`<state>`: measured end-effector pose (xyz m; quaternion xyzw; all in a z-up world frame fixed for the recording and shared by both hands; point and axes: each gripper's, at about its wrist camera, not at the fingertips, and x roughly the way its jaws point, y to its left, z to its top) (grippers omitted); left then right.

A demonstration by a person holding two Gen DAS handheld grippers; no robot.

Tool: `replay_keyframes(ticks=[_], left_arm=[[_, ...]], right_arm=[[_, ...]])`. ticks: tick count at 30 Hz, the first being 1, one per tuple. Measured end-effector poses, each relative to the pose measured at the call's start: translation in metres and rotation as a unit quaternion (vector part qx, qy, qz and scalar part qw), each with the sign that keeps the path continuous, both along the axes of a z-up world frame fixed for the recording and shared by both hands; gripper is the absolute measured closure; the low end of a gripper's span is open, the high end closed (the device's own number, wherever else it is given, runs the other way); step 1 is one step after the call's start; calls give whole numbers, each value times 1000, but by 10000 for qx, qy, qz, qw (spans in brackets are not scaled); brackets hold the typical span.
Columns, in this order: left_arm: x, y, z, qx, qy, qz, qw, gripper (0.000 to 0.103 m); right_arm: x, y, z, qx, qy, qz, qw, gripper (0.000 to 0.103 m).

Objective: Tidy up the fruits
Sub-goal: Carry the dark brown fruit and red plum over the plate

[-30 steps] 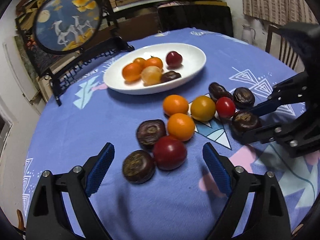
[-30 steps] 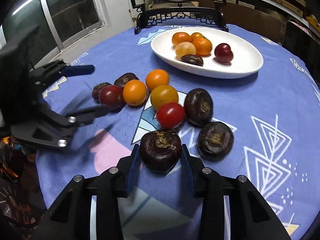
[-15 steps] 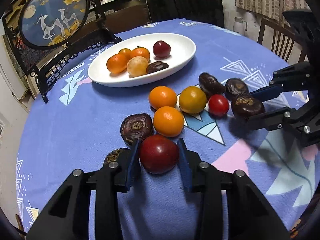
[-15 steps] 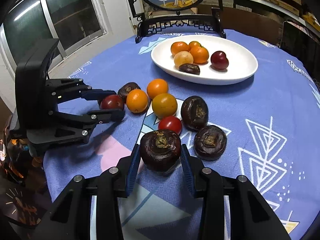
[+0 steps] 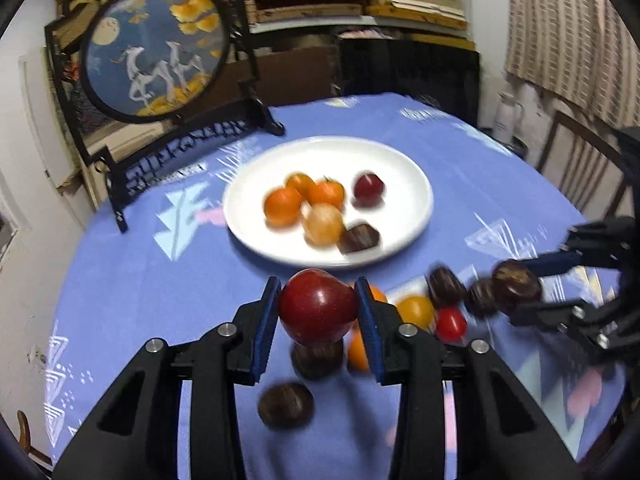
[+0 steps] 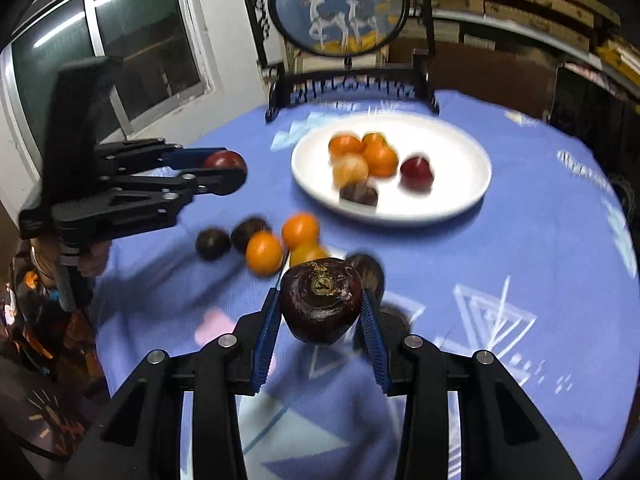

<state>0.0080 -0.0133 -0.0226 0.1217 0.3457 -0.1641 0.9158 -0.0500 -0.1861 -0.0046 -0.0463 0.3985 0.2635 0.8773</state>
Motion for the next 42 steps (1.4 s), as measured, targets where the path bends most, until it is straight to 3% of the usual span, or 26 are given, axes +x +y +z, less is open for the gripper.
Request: replay_keyframes(ticks=[8,16,26,35,42], left_arm=[[53,-12,16,-262,-64,576,9980,66],[91,-24,11,-154,-89,730,9972,66],[128,-29,3,-161,-39,791,9967,66],[135,-26,-8,-201,-21,852,9962,66],[137,-27,-10,-127,-140,888,9959,66]], right_arm=[[32,-4,38,104,-490,-116,9987,62],[78,-6,50,232,-609,-257,9975,62],[122,-5,44,306,-502,-411,9974,62],[141,-8,35,667,-565,-557,9946,62],[156,-3,29,664,-634,-637,9937,62]])
